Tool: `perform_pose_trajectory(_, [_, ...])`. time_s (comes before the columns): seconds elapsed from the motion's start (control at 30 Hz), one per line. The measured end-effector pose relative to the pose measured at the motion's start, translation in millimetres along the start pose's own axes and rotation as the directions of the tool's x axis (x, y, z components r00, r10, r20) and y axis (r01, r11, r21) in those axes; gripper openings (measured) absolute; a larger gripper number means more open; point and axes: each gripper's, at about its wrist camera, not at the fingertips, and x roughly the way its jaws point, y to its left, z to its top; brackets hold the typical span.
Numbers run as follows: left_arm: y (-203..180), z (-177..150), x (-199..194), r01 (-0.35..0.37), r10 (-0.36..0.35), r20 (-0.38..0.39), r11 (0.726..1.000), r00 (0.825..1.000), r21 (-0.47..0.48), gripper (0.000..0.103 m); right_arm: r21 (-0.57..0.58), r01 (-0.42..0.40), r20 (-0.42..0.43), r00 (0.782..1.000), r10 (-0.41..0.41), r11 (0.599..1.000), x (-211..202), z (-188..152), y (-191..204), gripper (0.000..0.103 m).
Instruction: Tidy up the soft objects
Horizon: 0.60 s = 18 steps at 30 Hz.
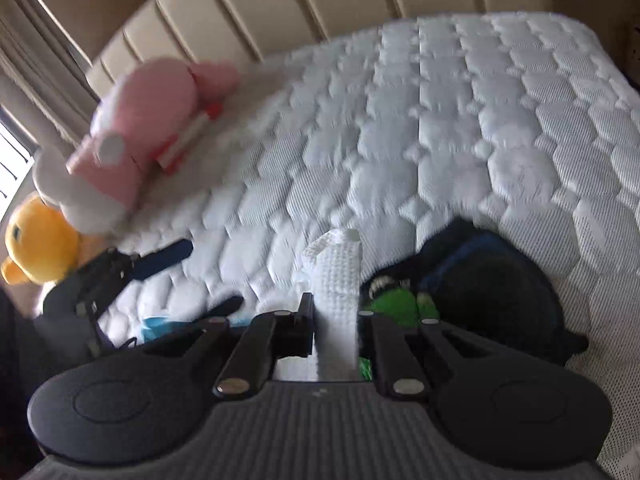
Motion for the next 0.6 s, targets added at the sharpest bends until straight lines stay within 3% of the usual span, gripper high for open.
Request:
perform_pose_trajectory(0.07, [29, 0, 5, 0.096, -0.105, -0.026, 0.969, 0.994, -0.228, 0.077, -0.041, 0.02, -0.033, 0.999, -0.022, 0.999, 8, -5, 7, 0.015])
perform_pose_trajectory(0.1, [45, -1, 6, 0.152, -0.168, -0.015, 0.925, 0.986, -0.349, 0.079, -0.068, 0.029, -0.047, 0.998, -0.033, 0.997, 12, -7, 12, 0.015])
perform_pose_trajectory(0.17, [72, -3, 4, 0.255, -0.28, 0.038, 0.8, 0.959, -0.544, 0.084, -0.112, 0.04, -0.056, 0.997, -0.046, 0.993, 15, -10, 20, 0.015])
perform_pose_trajectory(0.2, [83, -1, -1, 0.292, -0.322, 0.061, 0.744, 0.945, -0.601, 0.093, -0.12, 0.036, -0.052, 0.998, -0.043, 0.992, 15, -10, 22, 0.015])
perform_pose_trajectory(0.23, [90, 4, -6, 0.318, -0.354, 0.065, 0.725, 0.933, -0.611, 0.094, -0.117, 0.028, -0.046, 0.998, -0.033, 0.993, 13, -9, 22, 0.015])
perform_pose_trajectory(0.27, [90, 12, -13, 0.33, -0.375, 0.038, 0.757, 0.926, -0.564, 0.094, -0.11, 0.018, -0.041, 0.999, -0.023, 0.994, 11, -8, 22, 0.015])
perform_pose_trajectory(0.3, [84, 22, -22, 0.329, -0.377, -0.014, 0.827, 0.926, -0.456, 0.096, -0.103, 0.009, -0.036, 0.999, -0.013, 0.995, 9, -7, 22, 0.015])
perform_pose_trajectory(0.33, [73, 30, -31, 0.318, -0.354, -0.08, 0.902, 0.932, -0.293, 0.099, -0.097, 0.003, -0.033, 0.999, -0.007, 0.995, 8, -6, 21, 0.015])
perform_pose_trajectory(0.37, [56, 31, -38, 0.296, -0.308, -0.155, 0.95, 0.939, -0.098, 0.1, -0.094, 0.0, -0.033, 0.999, -0.003, 0.996, 7, -5, 21, 0.015])
perform_pose_trajectory(0.4, [38, 26, -42, 0.271, -0.242, -0.227, 0.957, 0.943, 0.104, 0.1, -0.091, -0.003, -0.034, 0.999, 0.0, 0.996, 7, -5, 21, 0.015])
perform_pose_trajectory(0.47, [8, 4, -39, 0.263, -0.126, -0.35, 0.888, 0.928, 0.378, 0.1, -0.09, -0.013, -0.035, 0.999, 0.01, 0.996, 7, -4, 22, 0.015])
perform_pose_trajectory(0.53, [-9, -22, -29, 0.287, -0.06, -0.436, 0.83, 0.898, 0.478, 0.1, -0.098, -0.025, -0.028, 0.999, 0.023, 0.995, 4, -4, 25, 0.015])
perform_pose_trajectory(0.57, [-15, -33, -23, 0.292, -0.04, -0.458, 0.818, 0.888, 0.495, 0.1, -0.1, -0.031, -0.021, 0.999, 0.029, 0.994, 1, -4, 26, 0.015])
perform_pose_trajectory(0.6, [-18, -41, -17, 0.279, -0.027, -0.456, 0.824, 0.889, 0.494, 0.1, -0.099, -0.033, -0.013, 0.999, 0.032, 0.995, -2, -4, 25, 0.015])
